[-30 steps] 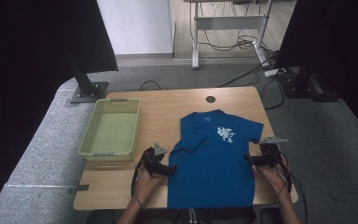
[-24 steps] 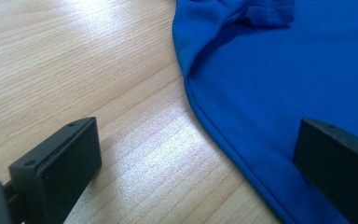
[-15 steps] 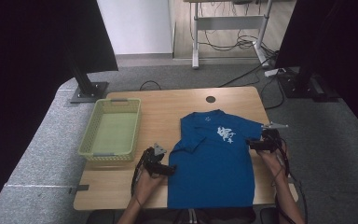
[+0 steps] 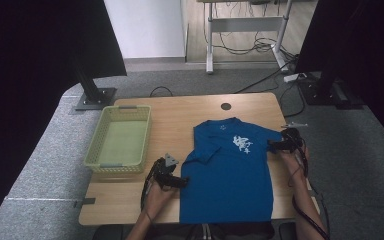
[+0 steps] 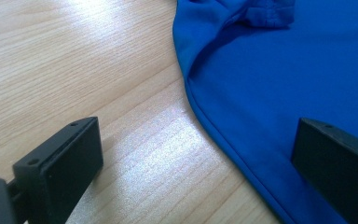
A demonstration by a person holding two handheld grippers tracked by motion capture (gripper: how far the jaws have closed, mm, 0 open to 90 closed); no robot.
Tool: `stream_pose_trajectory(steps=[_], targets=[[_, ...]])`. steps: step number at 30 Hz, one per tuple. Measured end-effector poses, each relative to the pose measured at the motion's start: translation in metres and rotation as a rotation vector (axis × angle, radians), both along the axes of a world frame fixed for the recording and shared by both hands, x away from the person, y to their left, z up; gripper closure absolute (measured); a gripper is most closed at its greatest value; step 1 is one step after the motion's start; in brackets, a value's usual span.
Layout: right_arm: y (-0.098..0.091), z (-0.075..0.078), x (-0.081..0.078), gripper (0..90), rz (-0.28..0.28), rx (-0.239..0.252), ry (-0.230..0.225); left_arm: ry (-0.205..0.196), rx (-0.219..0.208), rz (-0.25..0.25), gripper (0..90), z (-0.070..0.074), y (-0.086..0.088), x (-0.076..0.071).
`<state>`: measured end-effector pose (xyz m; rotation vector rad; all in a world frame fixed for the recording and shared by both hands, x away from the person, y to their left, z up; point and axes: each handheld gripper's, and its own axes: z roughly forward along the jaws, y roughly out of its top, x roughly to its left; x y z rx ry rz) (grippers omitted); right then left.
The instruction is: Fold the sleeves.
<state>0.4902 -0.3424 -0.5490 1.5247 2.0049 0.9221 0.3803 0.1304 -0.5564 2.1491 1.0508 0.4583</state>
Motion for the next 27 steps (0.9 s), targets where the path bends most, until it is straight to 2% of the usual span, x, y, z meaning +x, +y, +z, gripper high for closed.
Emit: stream_pose_trajectory(steps=[5, 7, 8, 9, 10, 12, 13, 14, 18, 21, 23, 24, 27], targets=[[-0.002, -0.008, 0.009, 22.9, -0.035, -0.019, 0.010, 0.000, 0.000, -0.001, 2.1, 0.000, 0.000, 0.000], [-0.002, -0.008, 0.010, 29.5, -0.051, -0.010, -0.002, -0.001, 0.000, -0.001, 2.1, 0.000, 0.000, 0.000], [-0.002, -0.008, 0.010, 29.5, -0.051, -0.010, -0.002, -0.001, 0.000, -0.001, 2.1, 0.000, 0.000, 0.000], [-0.001, -0.008, 0.009, 34.9, -0.048, -0.009, -0.003, -0.001, -0.001, 0.000, 2.1, 0.000, 0.000, 0.000], [0.004, -0.007, 0.007, 53.1, -0.036, 0.001, -0.016, -0.001, 0.000, 0.000, 2.2, 0.000, 0.000, 0.000], [0.009, -0.007, 0.003, 70.3, -0.013, 0.018, -0.024, -0.001, -0.001, 0.000, 2.2, 0.000, 0.000, 0.000], [0.011, -0.008, 0.002, 81.6, 0.004, 0.033, -0.026, -0.001, 0.000, 0.000, 2.2, 0.000, 0.000, 0.000], [0.012, -0.008, 0.001, 85.1, 0.019, 0.052, -0.025, -0.001, -0.001, 0.000, 2.3, 0.000, 0.000, 0.000], [0.014, -0.008, 0.000, 86.0, 0.014, 0.047, -0.020, -0.001, -0.001, 0.000, 2.3, 0.000, 0.000, 0.000], [0.017, -0.004, 0.001, 85.9, 0.017, 0.019, -0.010, -0.002, -0.001, -0.001, 2.3, 0.000, 0.000, 0.000], [0.018, -0.002, 0.000, 85.8, 0.022, 0.027, -0.019, -0.002, -0.001, -0.001, 2.5, 0.000, 0.000, 0.000], [0.020, 0.003, -0.003, 85.8, 0.035, 0.045, -0.038, -0.002, -0.001, -0.001, 2.6, 0.000, 0.000, 0.000], [0.027, 0.014, -0.007, 85.7, 0.060, 0.053, -0.061, -0.002, -0.001, -0.001, 2.7, 0.000, 0.000, 0.000]])
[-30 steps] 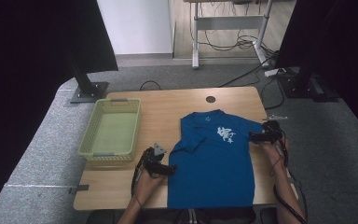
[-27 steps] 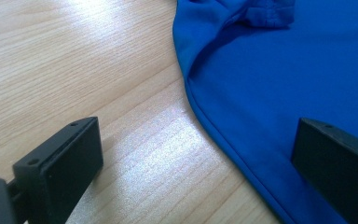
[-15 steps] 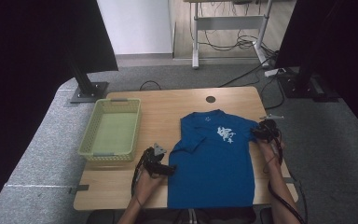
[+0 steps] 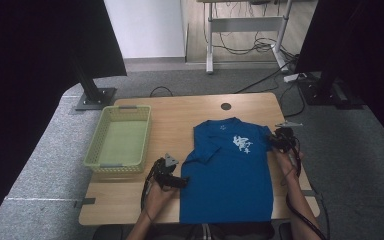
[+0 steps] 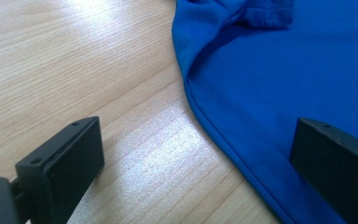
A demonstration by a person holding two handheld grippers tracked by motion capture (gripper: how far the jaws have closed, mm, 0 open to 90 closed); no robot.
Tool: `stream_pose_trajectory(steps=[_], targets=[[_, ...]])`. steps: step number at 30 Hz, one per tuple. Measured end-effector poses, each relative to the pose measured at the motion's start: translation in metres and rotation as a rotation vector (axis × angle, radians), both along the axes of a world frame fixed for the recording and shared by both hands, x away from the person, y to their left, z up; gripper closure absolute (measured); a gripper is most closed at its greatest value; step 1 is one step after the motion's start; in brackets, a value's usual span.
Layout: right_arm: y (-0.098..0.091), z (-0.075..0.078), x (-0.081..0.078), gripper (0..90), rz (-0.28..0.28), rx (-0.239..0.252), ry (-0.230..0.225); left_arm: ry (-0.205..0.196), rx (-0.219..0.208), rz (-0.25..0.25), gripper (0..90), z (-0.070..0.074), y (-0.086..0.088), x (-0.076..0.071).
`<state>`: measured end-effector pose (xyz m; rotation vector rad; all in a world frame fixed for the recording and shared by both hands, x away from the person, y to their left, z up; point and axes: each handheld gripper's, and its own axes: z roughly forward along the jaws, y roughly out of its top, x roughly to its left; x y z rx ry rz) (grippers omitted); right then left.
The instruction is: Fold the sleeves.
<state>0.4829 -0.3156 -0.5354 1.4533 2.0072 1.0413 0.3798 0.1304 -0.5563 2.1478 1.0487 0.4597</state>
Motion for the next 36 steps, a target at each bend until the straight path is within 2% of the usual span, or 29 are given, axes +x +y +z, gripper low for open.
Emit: stream_pose_trajectory(steps=[4, 10, 15, 21, 24, 27, 28, 29, 31, 36], targets=[[0.011, 0.008, -0.003, 85.7, 0.034, -0.001, -0.011, 0.000, 0.000, 0.000, 2.8, 0.000, 0.000, 0.000], [0.042, 0.011, -0.004, 85.6, 0.111, -0.013, -0.005, -0.001, -0.001, 0.001, 3.1, 0.000, 0.000, 0.000], [0.065, 0.003, -0.002, 85.5, 0.160, -0.024, 0.018, -0.001, -0.001, 0.001, 3.2, 0.000, 0.000, -0.001], [0.080, -0.012, 0.002, 84.7, 0.190, -0.024, 0.057, -0.002, -0.001, 0.001, 3.2, 0.000, 0.000, -0.001], [0.084, -0.014, 0.002, 80.3, 0.208, -0.010, 0.072, -0.002, -0.001, 0.001, 3.3, 0.000, 0.000, -0.001], [0.083, -0.009, 0.001, 76.2, 0.213, 0.008, 0.055, -0.001, -0.001, 0.001, 3.2, 0.000, 0.000, -0.001], [0.081, -0.001, 0.000, 71.5, 0.208, 0.025, 0.031, -0.002, -0.001, 0.001, 3.2, 0.000, 0.000, -0.001], [0.081, -0.001, 0.000, 71.5, 0.208, 0.025, 0.031, -0.001, -0.001, 0.001, 3.2, 0.000, 0.000, -0.001], [0.075, 0.012, -0.001, 67.6, 0.198, 0.032, 0.005, -0.001, -0.001, 0.001, 3.3, 0.000, 0.000, -0.001], [0.062, 0.021, -0.002, 62.2, 0.173, 0.020, -0.004, -0.001, -0.001, 0.001, 3.3, 0.000, 0.000, -0.001]])
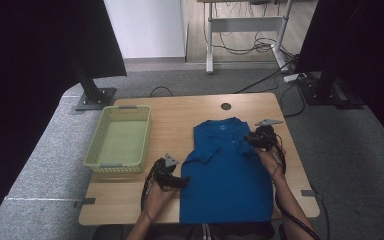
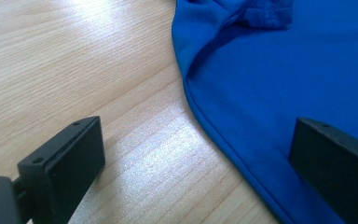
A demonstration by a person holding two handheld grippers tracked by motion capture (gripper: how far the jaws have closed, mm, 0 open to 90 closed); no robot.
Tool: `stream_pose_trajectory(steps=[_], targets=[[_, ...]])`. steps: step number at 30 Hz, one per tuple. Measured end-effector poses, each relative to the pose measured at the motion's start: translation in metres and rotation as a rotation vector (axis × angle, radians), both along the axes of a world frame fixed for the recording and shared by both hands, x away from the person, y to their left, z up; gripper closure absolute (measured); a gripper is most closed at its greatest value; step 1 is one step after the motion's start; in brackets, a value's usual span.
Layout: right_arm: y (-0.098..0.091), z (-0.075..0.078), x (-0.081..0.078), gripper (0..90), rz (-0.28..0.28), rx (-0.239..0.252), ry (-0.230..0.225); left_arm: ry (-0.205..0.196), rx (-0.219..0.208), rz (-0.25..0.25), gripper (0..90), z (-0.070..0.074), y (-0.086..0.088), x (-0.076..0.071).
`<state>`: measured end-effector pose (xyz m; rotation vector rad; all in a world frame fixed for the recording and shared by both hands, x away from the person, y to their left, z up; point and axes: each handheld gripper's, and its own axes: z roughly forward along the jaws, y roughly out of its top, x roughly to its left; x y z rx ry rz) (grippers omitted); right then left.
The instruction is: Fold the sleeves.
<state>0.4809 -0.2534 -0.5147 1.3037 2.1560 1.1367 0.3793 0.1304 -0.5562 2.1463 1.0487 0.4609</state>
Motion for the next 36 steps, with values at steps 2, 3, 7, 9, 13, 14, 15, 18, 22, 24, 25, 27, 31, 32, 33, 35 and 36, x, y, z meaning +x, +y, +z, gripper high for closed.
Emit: stream_pose_trajectory(steps=[2, 3, 7, 9, 13, 14, 15, 18, 22, 24, 25, 27, 31, 32, 33, 35, 36], targets=[[-0.005, -0.001, 0.000, 61.0, -0.014, 0.000, 0.005, 0.000, 0.000, 0.000, 3.2, 0.000, 0.000, 0.000], [-0.008, -0.002, 0.000, 60.5, -0.022, -0.001, 0.011, 0.000, 0.000, 0.000, 3.2, 0.000, 0.000, 0.000], [-0.010, -0.012, 0.001, 56.1, -0.033, -0.018, 0.028, 0.000, 0.000, 0.000, 3.2, 0.000, 0.000, 0.000], [-0.007, -0.018, 0.002, 53.5, -0.032, -0.031, 0.035, 0.000, 0.000, 0.000, 3.3, 0.000, 0.000, 0.000], [0.002, -0.029, 0.008, 49.6, -0.031, -0.056, 0.039, 0.000, -0.001, 0.000, 3.2, 0.000, 0.000, 0.000], [0.004, -0.030, 0.009, 49.5, -0.029, -0.060, 0.039, 0.000, -0.001, 0.000, 3.2, 0.000, 0.000, 0.000], [0.008, -0.031, 0.010, 49.5, -0.023, -0.077, 0.034, 0.000, -0.001, 0.000, 3.2, 0.000, 0.000, 0.000], [0.017, -0.034, 0.012, 49.0, -0.014, -0.111, 0.035, 0.000, 0.000, 0.000, 3.3, 0.000, 0.000, 0.000], [0.028, -0.035, 0.012, 48.9, 0.016, -0.121, 0.028, 0.000, 0.000, 0.000, 3.2, 0.000, 0.000, 0.000], [0.034, -0.035, 0.011, 49.1, 0.031, -0.118, 0.026, 0.000, 0.000, 0.000, 3.2, 0.000, 0.000, 0.000], [0.036, -0.035, 0.011, 49.8, 0.037, -0.111, 0.029, 0.000, 0.000, 0.000, 3.2, 0.000, 0.000, 0.000], [0.039, -0.034, 0.012, 52.2, 0.048, -0.094, 0.034, 0.000, 0.000, 0.000, 3.2, 0.000, 0.000, 0.000], [0.049, -0.033, 0.010, 53.7, 0.099, -0.054, 0.031, 0.000, 0.000, 0.000, 3.2, 0.000, 0.000, 0.000], [0.052, -0.033, 0.009, 53.8, 0.113, -0.048, 0.032, 0.000, 0.000, 0.000, 3.2, 0.000, 0.000, 0.000], [0.055, -0.032, 0.009, 53.7, 0.130, -0.039, 0.031, 0.000, 0.000, 0.000, 3.3, 0.000, 0.000, 0.000], [0.060, -0.031, 0.009, 53.7, 0.152, -0.023, 0.031, 0.000, 0.000, 0.000, 3.3, 0.000, 0.000, 0.000], [0.061, -0.030, 0.008, 53.7, 0.152, -0.027, 0.026, 0.000, 0.000, 0.000, 3.3, 0.000, 0.000, 0.000]])
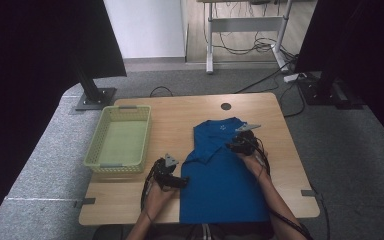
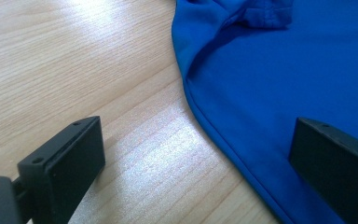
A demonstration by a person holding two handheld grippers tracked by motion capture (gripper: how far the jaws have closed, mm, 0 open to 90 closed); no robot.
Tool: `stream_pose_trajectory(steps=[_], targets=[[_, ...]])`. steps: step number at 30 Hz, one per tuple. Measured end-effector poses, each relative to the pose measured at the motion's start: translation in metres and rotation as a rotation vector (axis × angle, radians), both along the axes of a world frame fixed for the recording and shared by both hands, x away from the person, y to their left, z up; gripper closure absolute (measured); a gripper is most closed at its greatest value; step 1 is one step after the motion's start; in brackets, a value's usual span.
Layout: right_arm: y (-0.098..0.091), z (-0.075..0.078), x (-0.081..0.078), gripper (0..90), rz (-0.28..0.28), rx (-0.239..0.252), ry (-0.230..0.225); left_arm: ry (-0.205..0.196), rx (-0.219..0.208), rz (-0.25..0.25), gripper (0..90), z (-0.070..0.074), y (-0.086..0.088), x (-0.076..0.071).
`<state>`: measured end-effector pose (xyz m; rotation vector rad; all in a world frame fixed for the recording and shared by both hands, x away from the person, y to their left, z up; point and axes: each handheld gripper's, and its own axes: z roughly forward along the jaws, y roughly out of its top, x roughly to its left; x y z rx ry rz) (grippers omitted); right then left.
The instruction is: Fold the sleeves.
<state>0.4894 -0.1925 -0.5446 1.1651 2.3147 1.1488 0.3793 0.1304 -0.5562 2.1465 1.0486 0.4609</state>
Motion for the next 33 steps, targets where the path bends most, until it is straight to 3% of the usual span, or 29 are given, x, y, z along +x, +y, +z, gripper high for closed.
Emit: stream_pose_trajectory(steps=[5, 17, 33], targets=[[-0.006, 0.005, -0.001, 49.2, -0.018, -0.015, -0.007, 0.000, 0.000, 0.000, 3.2, 0.000, 0.000, 0.000], [-0.030, 0.012, -0.020, 25.1, -0.046, -0.036, 0.005, 0.000, 0.001, 0.000, 3.2, 0.000, 0.000, 0.000], [-0.053, 0.027, -0.062, 14.4, -0.071, -0.047, -0.023, 0.009, 0.006, 0.002, 0.0, 0.000, 0.000, 0.000]])
